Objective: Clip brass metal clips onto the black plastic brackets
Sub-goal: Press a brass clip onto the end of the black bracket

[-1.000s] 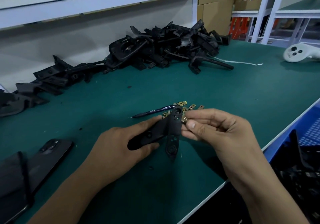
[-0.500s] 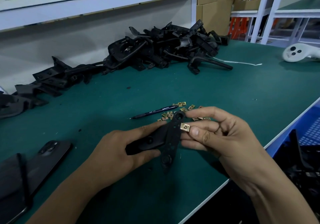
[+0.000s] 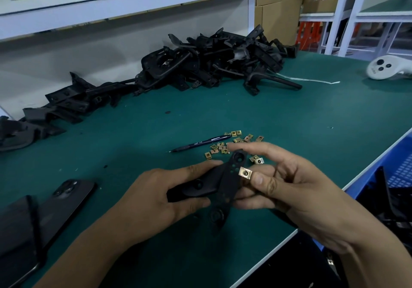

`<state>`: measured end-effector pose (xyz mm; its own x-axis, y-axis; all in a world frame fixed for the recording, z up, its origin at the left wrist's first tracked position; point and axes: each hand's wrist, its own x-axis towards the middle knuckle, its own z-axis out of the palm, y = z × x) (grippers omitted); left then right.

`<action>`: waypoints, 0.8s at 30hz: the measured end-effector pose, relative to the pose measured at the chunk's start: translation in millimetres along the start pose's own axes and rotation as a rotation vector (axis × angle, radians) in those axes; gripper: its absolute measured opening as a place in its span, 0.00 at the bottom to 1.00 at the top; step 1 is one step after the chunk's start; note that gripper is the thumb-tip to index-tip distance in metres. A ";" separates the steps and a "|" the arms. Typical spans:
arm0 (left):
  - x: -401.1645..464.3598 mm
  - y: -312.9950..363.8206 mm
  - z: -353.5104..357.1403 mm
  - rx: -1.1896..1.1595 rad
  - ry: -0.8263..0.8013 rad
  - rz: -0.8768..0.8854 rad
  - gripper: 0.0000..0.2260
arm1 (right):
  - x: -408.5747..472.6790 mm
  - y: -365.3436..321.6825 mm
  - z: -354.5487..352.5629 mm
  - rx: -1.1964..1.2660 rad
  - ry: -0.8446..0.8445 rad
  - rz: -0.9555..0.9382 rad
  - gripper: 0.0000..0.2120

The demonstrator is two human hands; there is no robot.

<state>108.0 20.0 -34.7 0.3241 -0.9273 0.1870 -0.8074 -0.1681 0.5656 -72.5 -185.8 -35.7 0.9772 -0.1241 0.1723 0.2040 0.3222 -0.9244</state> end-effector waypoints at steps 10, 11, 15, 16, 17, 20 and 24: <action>1.0 5.6 -0.8 0.131 -0.004 0.014 0.28 | 1.0 1.6 1.7 -0.002 -0.016 -0.011 0.12; 1.1 5.7 -0.6 0.148 -0.004 0.018 0.28 | 0.8 2.0 1.6 -0.010 -0.011 -0.006 0.11; -0.7 2.7 1.5 0.115 0.032 0.026 0.26 | 2.9 3.7 4.0 -0.049 0.025 -0.024 0.12; -0.4 1.5 2.6 0.073 0.051 0.016 0.26 | 4.5 4.4 6.0 -0.059 0.080 -0.054 0.13; 0.2 0.9 3.5 0.021 0.073 0.001 0.27 | 6.4 5.0 7.8 -0.084 0.156 -0.094 0.14; 0.3 -0.4 2.5 -0.045 0.178 -0.025 0.27 | 9.4 6.3 8.1 -0.405 0.428 -0.231 0.06; 0.0 -6.0 -2.7 0.064 0.248 -0.102 0.27 | 4.7 9.9 -8.5 -1.133 0.734 -0.255 0.04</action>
<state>114.2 21.9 -35.9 0.5098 -0.7957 0.3272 -0.7912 -0.2843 0.5415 -66.4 -191.2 -46.9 0.5930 -0.6410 0.4874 -0.1346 -0.6757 -0.7248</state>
